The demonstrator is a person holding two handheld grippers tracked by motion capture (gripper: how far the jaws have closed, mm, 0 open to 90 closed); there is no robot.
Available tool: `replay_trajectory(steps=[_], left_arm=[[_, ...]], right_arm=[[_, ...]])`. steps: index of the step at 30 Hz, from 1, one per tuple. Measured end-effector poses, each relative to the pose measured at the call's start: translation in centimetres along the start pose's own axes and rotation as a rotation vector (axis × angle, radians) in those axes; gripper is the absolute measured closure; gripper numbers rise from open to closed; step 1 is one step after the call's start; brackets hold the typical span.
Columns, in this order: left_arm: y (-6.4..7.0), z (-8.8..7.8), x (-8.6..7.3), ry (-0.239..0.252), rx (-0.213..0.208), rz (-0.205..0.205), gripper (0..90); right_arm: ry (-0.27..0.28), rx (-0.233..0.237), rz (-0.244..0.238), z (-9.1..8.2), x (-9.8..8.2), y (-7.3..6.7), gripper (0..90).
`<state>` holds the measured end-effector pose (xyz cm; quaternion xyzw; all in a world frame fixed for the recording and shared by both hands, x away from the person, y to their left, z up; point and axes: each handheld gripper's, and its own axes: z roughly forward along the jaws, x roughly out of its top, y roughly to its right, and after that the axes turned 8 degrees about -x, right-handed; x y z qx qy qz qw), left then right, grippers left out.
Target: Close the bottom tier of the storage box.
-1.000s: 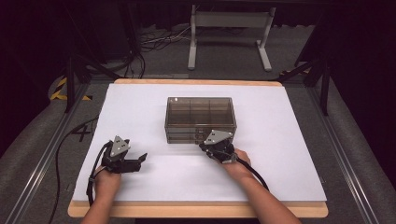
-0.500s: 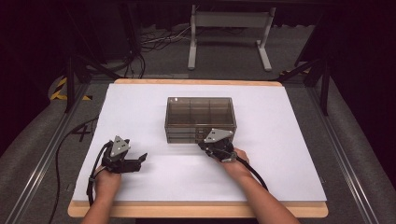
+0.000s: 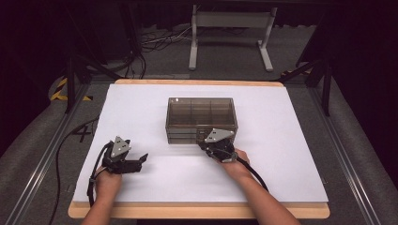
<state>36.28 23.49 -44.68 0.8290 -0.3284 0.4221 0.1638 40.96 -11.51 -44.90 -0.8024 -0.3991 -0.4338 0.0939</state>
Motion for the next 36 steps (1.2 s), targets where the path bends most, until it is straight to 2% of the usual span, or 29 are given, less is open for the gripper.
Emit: replay_trajectory(steps=[6,11,17,22,25,27,31,36], left_arm=[[0.0,0.2,0.1,0.008,-0.003,0.002,15.6],[0.0,0.4,0.3,0.005,-0.009,0.003,15.6],[0.1,0.8,0.7,0.006,-0.017,0.015,15.6],[0.1,1.0,1.0,0.006,-0.025,0.020,15.6],[0.0,1.1,1.1,0.012,-0.029,0.014,15.6],[0.0,1.2,1.2,0.013,-0.029,0.015,15.6],[0.1,1.3,1.4,0.017,-0.034,0.017,15.6],[0.0,1.5,1.5,0.016,-0.033,0.024,15.6]], right_arm=[[-0.014,0.058,0.035,-0.7,0.2,0.1,82.7],[0.007,0.148,0.059,-2.1,0.5,0.5,62.4],[0.041,0.170,0.048,-4.1,0.7,1.1,43.3],[0.061,0.188,0.037,-5.7,0.6,1.5,36.3],[0.094,0.163,0.017,-7.2,0.5,1.8,31.6],[0.106,0.155,0.020,-7.8,0.3,2.3,29.1],[0.090,0.154,0.049,-8.8,-0.3,3.4,15.3],[0.057,0.093,0.021,-9.8,-0.9,4.3,14.4]])
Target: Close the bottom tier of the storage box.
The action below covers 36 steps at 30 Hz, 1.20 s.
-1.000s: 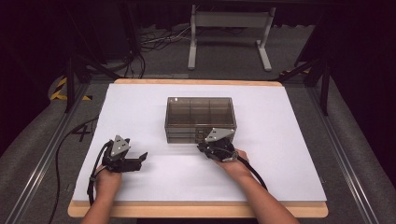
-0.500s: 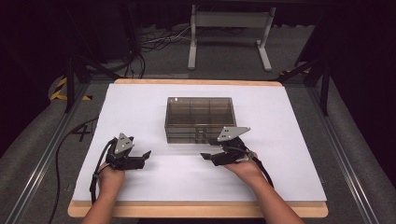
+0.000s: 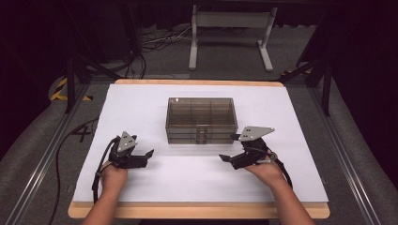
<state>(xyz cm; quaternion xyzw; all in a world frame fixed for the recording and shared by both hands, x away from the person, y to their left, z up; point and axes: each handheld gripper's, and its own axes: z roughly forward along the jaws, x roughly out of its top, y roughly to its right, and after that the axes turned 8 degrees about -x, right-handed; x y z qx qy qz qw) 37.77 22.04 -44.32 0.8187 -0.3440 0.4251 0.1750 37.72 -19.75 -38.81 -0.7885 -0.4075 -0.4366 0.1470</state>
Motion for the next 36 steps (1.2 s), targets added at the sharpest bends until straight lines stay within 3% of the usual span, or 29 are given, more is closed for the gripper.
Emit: replay_trajectory(steps=[11,15,24,29,36], left_arm=[[-0.4,-0.2,-0.1,0.006,0.003,-0.020,15.7],[-0.5,-0.2,-0.1,0.006,0.007,-0.026,15.6],[-0.6,-0.4,-0.2,-0.023,0.036,0.001,15.6],[-0.8,-0.3,-0.3,-0.028,0.041,0.001,15.6],[-1.0,-0.2,-0.5,-0.052,0.042,0.000,15.7]], right_arm=[[0.017,-0.116,0.078,-3.1,-2.3,4.0,9.5],[0.036,-0.179,0.088,-3.4,-3.6,5.3,1.1],[0.064,-0.222,0.039,-3.6,-6.0,7.1,0.0],[0.029,-0.228,0.067,-3.4,-7.3,7.9,0.0],[-0.042,-0.209,0.056,-2.7,-8.5,8.3,0.0]])
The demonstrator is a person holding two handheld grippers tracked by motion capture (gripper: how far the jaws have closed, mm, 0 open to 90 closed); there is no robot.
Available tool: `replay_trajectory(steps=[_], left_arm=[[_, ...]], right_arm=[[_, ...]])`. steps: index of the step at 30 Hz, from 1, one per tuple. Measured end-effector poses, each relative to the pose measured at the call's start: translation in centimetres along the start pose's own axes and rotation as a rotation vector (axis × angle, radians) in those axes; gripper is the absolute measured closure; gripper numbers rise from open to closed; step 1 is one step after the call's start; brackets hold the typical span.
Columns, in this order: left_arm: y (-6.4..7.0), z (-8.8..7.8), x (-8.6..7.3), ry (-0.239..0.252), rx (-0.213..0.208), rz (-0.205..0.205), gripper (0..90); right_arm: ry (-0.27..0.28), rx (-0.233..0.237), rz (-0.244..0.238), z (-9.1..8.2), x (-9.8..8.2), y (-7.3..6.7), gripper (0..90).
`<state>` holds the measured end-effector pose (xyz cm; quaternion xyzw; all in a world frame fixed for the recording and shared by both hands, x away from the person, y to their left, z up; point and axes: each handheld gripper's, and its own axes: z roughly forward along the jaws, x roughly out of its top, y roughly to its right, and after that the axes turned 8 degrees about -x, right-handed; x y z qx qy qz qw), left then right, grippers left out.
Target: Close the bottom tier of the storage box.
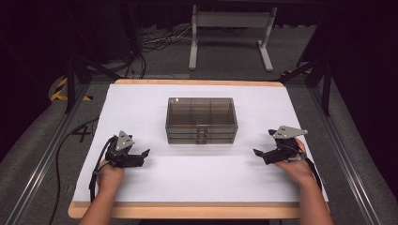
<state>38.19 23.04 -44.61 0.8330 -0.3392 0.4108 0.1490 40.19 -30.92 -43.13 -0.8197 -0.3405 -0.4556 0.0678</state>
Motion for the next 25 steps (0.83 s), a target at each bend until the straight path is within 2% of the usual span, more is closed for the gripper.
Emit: replay_trajectory(steps=[1,3,9,15,25], left_arm=[[0.0,0.0,0.0,0.000,0.000,0.000,15.6],[-0.1,-0.1,0.0,0.000,0.000,-0.002,15.6],[-0.1,0.1,-0.1,-0.006,-0.005,-0.005,15.7],[-0.1,0.1,-0.1,-0.009,-0.007,-0.016,15.7],[-0.1,0.1,-0.1,-0.013,-0.011,-0.023,15.7]], right_arm=[[0.000,0.000,0.000,0.0,0.0,0.0,0.0],[-0.044,0.009,0.009,0.5,-0.5,0.1,0.0],[-0.040,0.012,0.025,0.4,-0.6,0.3,0.0],[-0.095,0.029,0.025,1.1,-0.9,0.0,0.0],[-0.117,0.023,0.017,1.4,-0.8,-0.1,0.0]])
